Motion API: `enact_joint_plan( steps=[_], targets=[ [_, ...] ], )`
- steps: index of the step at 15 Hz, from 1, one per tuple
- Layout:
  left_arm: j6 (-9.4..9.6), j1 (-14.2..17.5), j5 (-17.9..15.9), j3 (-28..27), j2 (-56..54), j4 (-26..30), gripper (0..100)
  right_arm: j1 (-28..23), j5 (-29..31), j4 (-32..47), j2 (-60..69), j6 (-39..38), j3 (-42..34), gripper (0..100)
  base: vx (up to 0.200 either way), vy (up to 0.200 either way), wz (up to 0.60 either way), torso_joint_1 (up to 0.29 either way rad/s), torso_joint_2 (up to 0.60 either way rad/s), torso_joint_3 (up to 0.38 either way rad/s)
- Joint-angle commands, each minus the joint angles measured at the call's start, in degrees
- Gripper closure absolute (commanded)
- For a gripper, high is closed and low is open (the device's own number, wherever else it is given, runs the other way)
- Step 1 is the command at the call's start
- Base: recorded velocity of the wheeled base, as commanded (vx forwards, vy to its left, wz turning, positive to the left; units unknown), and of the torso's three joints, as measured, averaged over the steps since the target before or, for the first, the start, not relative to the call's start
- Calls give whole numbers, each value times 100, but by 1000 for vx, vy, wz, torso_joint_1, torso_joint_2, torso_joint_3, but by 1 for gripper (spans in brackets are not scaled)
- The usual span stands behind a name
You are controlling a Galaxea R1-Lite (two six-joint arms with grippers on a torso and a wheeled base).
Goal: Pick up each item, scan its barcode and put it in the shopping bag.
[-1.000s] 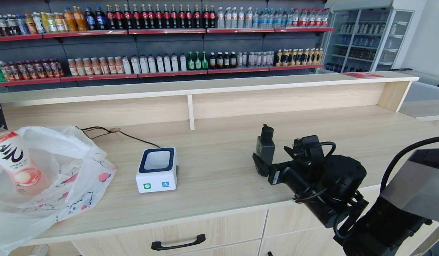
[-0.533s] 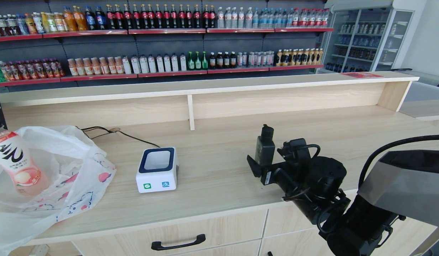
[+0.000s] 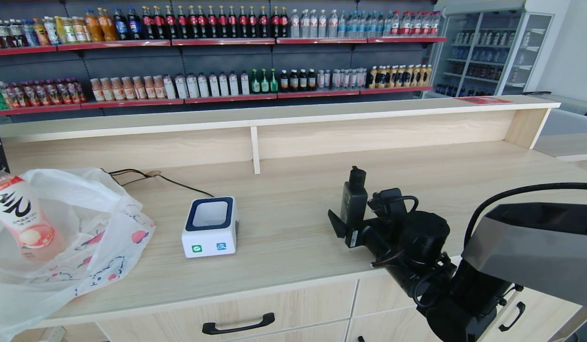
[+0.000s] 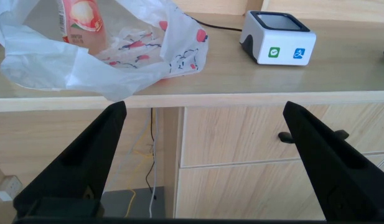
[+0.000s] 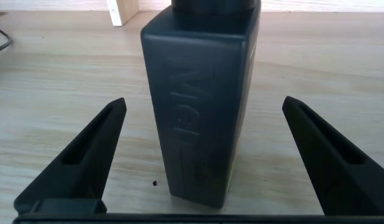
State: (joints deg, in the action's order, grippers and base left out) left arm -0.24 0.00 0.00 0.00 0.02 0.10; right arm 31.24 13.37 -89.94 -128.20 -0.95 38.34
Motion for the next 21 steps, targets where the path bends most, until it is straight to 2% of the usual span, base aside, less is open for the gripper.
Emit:
enact_joint_plan(
  steps=[1,20,21],
  targets=[
    [-2,0,0,0,-2,-1,0,-22,-1,-6,-100,7,42,0,0,0,0,0,0,0],
    [-2,0,0,0,-2,-1,0,-163,69,-6,-179,121,455,0,0,0,0,0,0,0],
    [-2,0,0,0,-2,-1,0,-163,69,-6,-179,113,464,100,0,0,0,0,0,0]
  ],
)
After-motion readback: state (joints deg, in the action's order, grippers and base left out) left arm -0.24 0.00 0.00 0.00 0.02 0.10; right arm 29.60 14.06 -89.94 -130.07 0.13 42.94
